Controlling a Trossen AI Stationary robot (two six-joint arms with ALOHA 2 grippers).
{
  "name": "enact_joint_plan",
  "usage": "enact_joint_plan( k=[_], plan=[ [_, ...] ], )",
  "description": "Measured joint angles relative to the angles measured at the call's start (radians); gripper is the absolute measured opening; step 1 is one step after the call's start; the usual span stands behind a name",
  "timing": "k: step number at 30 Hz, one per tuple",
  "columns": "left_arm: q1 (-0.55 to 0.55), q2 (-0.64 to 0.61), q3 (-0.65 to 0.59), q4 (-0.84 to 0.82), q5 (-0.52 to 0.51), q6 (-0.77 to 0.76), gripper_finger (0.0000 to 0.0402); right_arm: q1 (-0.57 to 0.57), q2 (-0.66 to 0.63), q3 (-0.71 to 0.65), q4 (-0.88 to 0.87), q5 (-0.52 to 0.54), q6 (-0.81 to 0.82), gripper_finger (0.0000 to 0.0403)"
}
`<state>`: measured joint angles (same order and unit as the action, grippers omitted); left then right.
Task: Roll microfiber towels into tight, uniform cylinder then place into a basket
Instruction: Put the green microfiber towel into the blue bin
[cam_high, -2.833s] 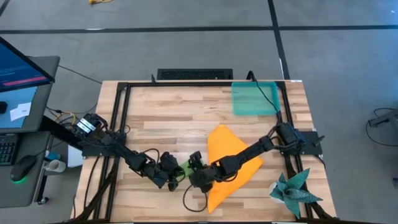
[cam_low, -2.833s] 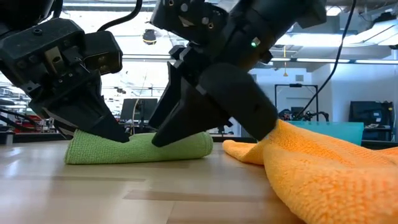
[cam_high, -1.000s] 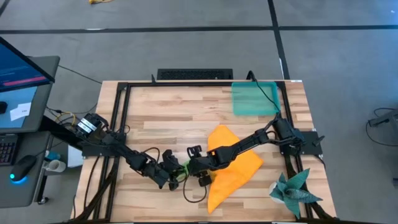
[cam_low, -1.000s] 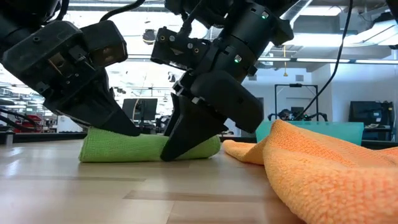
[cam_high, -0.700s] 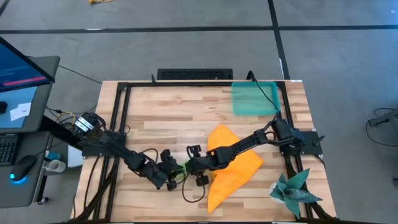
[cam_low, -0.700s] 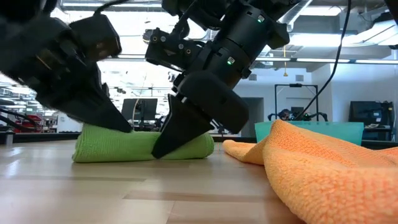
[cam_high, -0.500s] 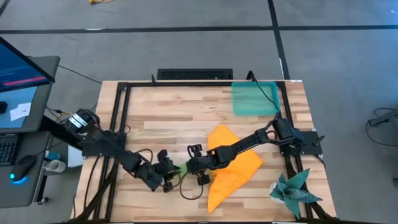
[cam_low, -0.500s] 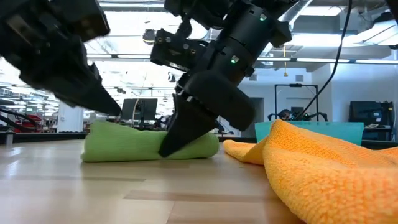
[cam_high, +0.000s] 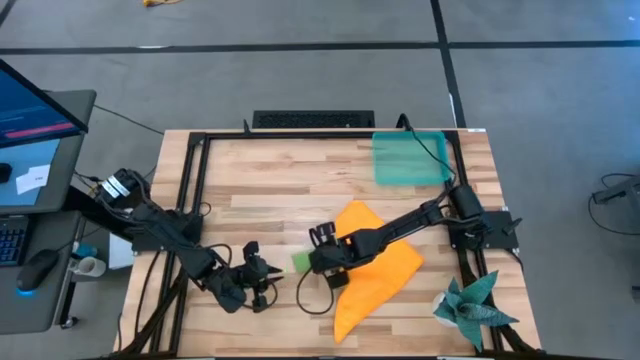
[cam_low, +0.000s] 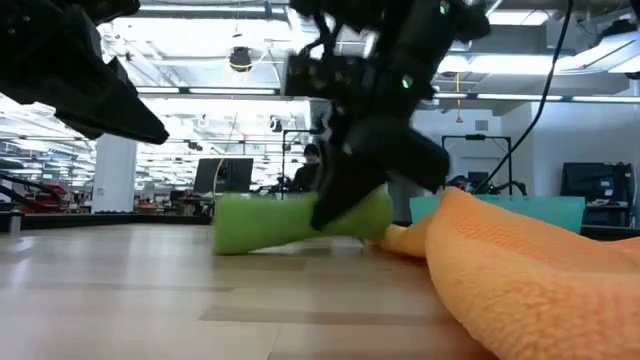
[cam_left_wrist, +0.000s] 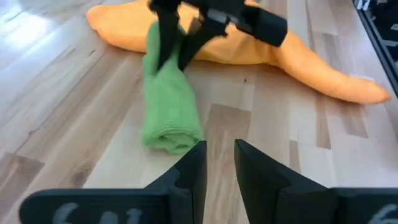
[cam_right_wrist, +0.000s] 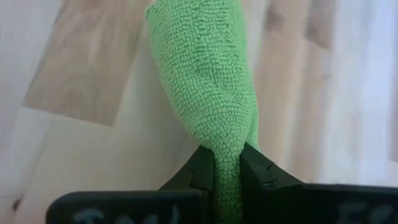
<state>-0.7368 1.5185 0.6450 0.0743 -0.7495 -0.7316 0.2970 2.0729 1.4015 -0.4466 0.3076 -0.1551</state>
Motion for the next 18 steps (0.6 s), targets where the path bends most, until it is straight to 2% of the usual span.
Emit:
enact_joint_plan(
  k=[8, 18],
  plan=[
    [0.000, 0.001, -0.001, -0.031, -0.009, -0.025, 0.0073, -0.022, -0.100, -0.013, -0.057, 0.072, -0.014, 0.0049],
    [-0.003, 0.001, -0.001, -0.040, -0.008, -0.032, 0.0073, -0.078, -0.328, -0.146, -0.094, 0.175, -0.031, 0.0049]
  ],
)
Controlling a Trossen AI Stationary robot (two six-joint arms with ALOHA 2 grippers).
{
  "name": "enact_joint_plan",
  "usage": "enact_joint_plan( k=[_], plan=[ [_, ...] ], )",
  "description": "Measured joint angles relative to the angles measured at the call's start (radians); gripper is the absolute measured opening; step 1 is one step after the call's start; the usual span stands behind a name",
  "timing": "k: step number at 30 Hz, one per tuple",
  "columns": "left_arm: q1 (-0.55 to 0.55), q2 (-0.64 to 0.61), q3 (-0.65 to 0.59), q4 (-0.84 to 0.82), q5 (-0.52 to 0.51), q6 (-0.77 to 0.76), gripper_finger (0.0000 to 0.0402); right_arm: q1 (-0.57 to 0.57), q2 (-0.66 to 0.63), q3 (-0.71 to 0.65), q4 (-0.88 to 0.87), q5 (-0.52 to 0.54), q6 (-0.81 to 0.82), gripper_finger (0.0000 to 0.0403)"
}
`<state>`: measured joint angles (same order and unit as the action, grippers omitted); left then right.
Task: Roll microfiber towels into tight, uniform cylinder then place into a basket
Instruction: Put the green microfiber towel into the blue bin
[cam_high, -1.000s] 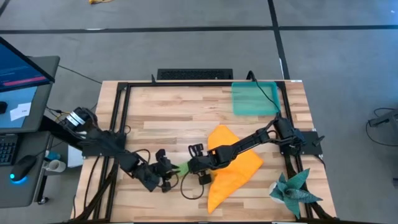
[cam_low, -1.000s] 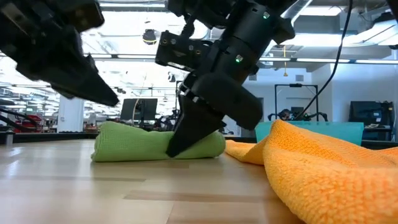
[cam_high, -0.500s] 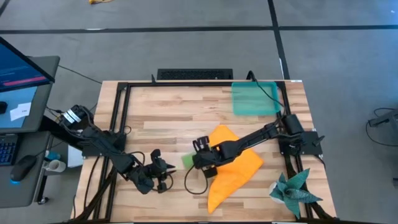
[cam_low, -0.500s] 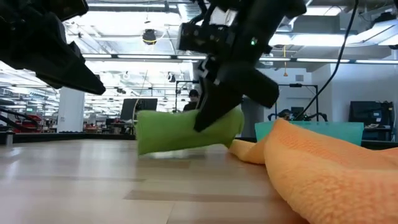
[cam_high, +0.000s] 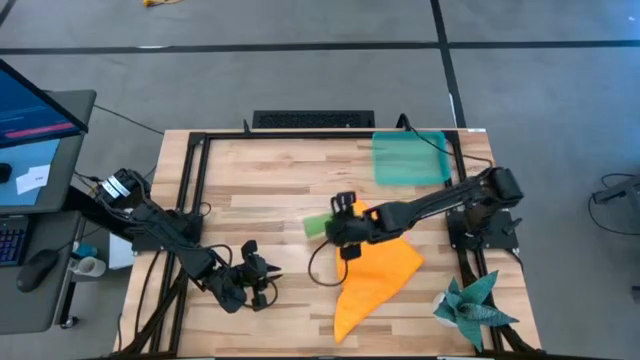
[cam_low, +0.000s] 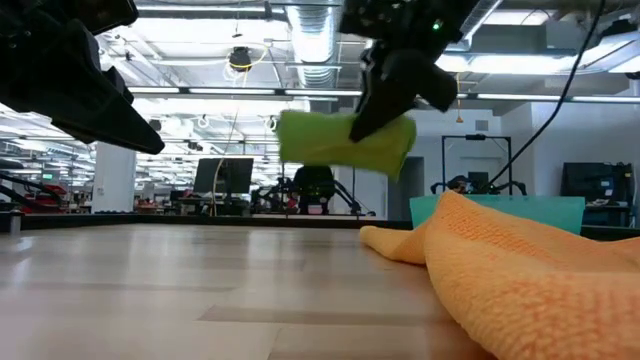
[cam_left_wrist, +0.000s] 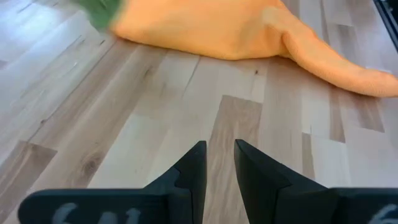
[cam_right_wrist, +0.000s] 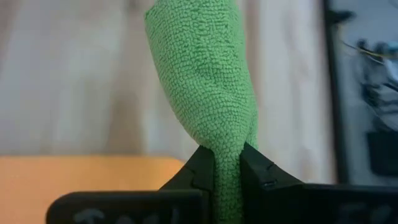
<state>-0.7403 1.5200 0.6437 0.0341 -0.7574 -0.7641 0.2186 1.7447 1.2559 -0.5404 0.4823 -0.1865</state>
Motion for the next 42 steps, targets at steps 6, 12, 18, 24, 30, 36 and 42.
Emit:
enact_joint_plan(
  k=[6, 12, 18, 24, 30, 36, 42],
  plan=[
    [0.000, 0.000, 0.000, 0.000, 0.000, -0.004, 0.0073, -0.043, -0.158, -0.069, -0.066, 0.124, -0.008, 0.0049],
    [0.000, 0.000, 0.000, 0.000, 0.001, -0.004, 0.0073, -0.132, -0.297, -0.150, -0.164, 0.200, -0.008, 0.0049],
    [0.000, 0.000, 0.000, 0.001, 0.001, -0.004, 0.0073, -0.256, -0.407, -0.251, -0.164, 0.201, -0.024, 0.0049],
    [0.000, 0.000, 0.000, 0.001, 0.001, -0.004, 0.0073, -0.384, -0.474, -0.324, -0.165, 0.197, -0.058, 0.0049],
    [0.000, 0.001, 0.000, 0.001, 0.005, -0.030, 0.0073, -0.494, -0.519, -0.366, -0.167, 0.144, -0.102, 0.0048],
    [0.000, 0.001, 0.000, 0.001, 0.037, -0.077, 0.0073, -0.585, -0.519, -0.416, -0.185, 0.115, -0.160, 0.0048],
    [0.000, 0.001, 0.000, 0.005, 0.037, -0.121, 0.0073, -0.660, -0.497, -0.444, -0.156, 0.108, -0.250, 0.0048]
  ],
)
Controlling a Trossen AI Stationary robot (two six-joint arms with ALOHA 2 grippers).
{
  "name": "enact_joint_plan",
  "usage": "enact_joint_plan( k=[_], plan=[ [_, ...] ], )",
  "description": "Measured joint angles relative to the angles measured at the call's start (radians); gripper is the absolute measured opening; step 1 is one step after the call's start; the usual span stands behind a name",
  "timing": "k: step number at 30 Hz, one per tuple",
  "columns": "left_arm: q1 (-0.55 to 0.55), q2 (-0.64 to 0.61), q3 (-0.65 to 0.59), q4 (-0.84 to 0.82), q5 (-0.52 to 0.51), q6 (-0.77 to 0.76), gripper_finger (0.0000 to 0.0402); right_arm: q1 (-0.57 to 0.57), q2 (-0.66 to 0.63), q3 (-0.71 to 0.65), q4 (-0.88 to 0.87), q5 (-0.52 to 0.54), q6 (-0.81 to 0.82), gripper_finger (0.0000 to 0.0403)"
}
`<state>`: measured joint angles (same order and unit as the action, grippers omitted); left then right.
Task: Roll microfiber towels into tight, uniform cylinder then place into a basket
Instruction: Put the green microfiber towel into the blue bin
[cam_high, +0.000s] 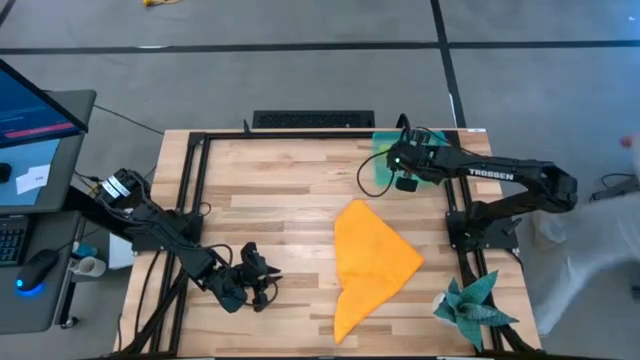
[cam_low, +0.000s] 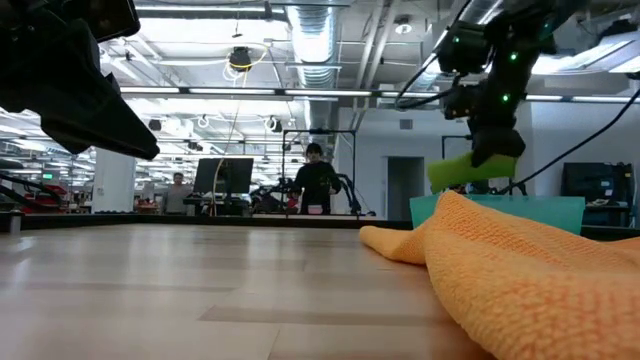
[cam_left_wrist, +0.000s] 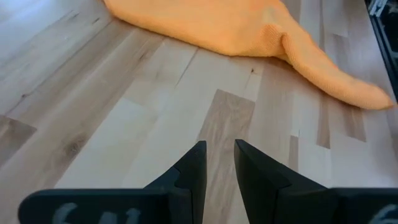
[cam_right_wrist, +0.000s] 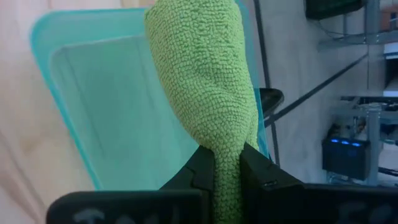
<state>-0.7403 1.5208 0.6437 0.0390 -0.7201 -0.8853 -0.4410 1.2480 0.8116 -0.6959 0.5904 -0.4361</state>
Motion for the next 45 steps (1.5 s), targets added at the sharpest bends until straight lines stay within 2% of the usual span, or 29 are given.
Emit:
enact_joint_plan(
  k=[6, 12, 21, 36, 45],
  plan=[
    [0.000, 0.000, 0.000, 0.015, 0.000, -0.002, 0.0073, -0.070, 0.001, -0.026, 0.031, -0.045, -0.063, 0.0048],
    [0.026, 0.000, 0.000, 0.021, 0.001, -0.002, 0.0073, -0.081, 0.001, -0.062, 0.084, -0.096, -0.116, 0.0048],
    [0.056, 0.000, 0.000, 0.029, 0.060, -0.002, 0.0073, -0.111, 0.001, -0.067, 0.113, -0.175, -0.105, 0.0048],
    [0.055, 0.000, 0.000, 0.028, 0.061, -0.002, 0.0073, -0.112, 0.002, -0.141, 0.180, -0.179, -0.123, 0.0048],
    [0.055, 0.000, 0.000, 0.034, 0.062, -0.002, 0.0073, -0.093, 0.148, -0.142, 0.193, -0.189, -0.124, 0.0048]
  ],
)
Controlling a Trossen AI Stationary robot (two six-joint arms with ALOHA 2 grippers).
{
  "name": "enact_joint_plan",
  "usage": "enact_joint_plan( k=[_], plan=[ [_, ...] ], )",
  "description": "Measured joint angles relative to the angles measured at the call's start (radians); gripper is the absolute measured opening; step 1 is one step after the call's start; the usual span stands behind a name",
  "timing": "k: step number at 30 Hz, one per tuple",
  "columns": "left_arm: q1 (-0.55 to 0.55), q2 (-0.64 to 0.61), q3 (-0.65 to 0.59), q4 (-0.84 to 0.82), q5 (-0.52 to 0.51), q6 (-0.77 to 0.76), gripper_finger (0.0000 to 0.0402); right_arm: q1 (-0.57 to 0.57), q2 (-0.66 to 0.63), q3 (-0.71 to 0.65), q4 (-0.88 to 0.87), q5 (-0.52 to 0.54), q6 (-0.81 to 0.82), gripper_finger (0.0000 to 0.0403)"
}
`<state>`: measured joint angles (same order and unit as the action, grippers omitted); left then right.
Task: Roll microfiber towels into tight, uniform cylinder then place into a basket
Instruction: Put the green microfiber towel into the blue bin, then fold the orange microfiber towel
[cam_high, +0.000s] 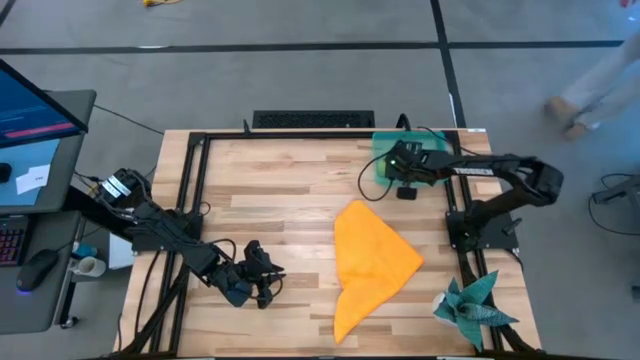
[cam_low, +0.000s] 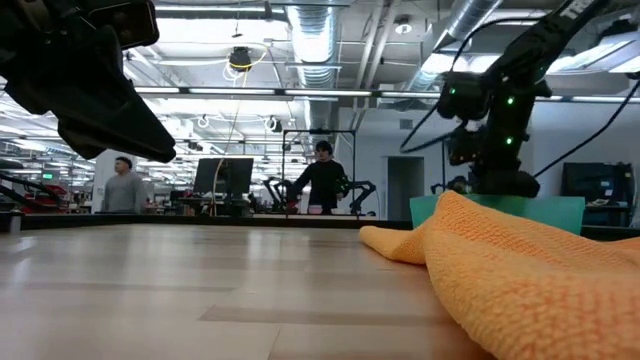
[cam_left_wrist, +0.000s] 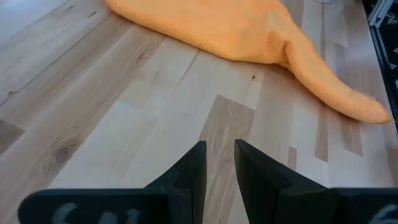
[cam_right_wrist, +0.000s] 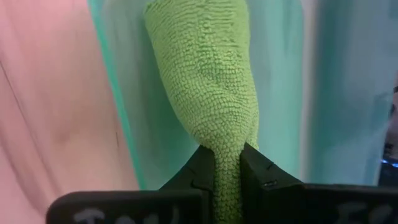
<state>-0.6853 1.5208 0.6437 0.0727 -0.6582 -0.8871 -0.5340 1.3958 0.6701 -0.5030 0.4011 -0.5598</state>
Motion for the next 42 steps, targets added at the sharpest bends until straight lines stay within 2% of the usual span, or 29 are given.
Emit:
enact_joint_plan(
  k=[5, 14, 25, 30, 35, 42],
  plan=[
    [0.000, 0.000, 0.000, -0.002, 0.000, 0.002, 0.0073, 0.006, 0.049, 0.001, 0.050, 0.009, -0.031, 0.0048],
    [0.000, 0.000, 0.000, -0.003, 0.000, 0.003, 0.0073, 0.006, 0.051, 0.001, 0.041, 0.013, -0.051, 0.0049],
    [0.000, 0.000, 0.000, -0.003, 0.001, 0.002, 0.0073, 0.025, 0.050, 0.002, 0.032, 0.023, -0.079, 0.0176],
    [0.000, 0.000, 0.000, -0.003, 0.001, 0.002, 0.0073, 0.045, 0.049, 0.002, 0.034, 0.057, -0.079, 0.0212],
    [0.000, 0.000, 0.000, -0.004, 0.001, 0.007, 0.0073, 0.050, 0.049, 0.002, 0.035, 0.059, -0.079, 0.0217],
    [0.000, 0.000, 0.000, -0.009, 0.002, 0.008, 0.0073, 0.050, 0.049, 0.002, 0.033, 0.099, -0.077, 0.0195]
  ],
)
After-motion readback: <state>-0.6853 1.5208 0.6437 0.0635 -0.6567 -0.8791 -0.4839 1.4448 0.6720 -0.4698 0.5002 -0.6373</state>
